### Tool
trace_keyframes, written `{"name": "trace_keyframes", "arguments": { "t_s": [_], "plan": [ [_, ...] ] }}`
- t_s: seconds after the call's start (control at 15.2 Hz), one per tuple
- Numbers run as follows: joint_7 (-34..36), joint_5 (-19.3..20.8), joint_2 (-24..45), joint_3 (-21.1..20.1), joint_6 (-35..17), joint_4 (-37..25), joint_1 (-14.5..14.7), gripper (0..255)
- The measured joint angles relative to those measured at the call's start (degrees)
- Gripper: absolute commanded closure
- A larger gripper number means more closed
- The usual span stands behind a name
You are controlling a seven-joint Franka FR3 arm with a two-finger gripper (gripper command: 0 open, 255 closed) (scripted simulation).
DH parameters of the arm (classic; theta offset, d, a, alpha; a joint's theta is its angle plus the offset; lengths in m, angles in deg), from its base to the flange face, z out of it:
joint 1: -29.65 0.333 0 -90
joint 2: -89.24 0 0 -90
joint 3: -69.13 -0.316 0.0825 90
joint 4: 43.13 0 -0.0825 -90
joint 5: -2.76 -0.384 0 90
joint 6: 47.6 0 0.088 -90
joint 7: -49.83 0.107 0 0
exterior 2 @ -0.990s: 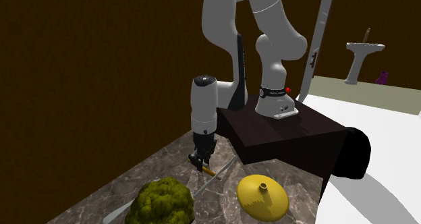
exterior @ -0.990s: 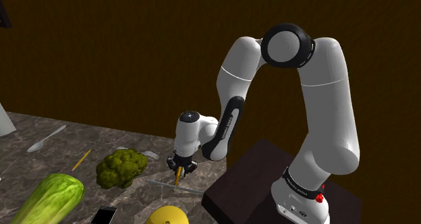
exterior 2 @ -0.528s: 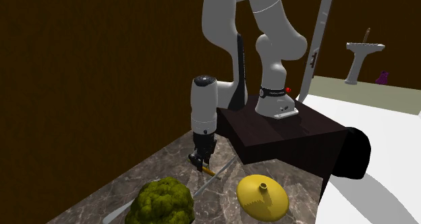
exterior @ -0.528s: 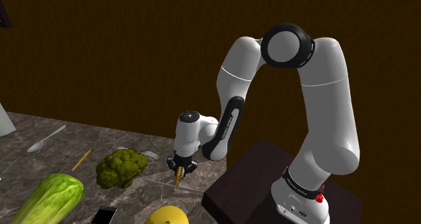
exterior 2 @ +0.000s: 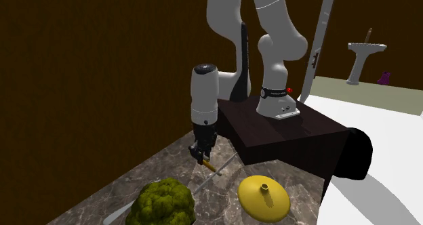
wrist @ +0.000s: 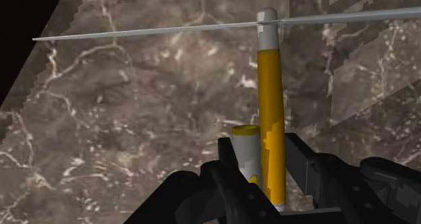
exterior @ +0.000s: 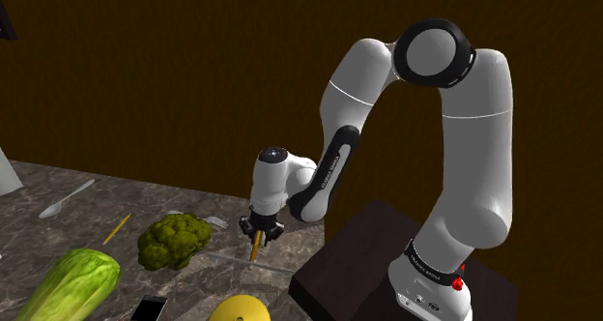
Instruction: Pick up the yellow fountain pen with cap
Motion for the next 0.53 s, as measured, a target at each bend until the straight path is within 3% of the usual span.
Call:
{"name": "trace_keyframes", "arguments": {
  "t_s": [0.53],
  "plan": [
    [-5.1,-6.4,-6.5,-6.9,4.4,2.3,-5.5,255]
  ]
}}
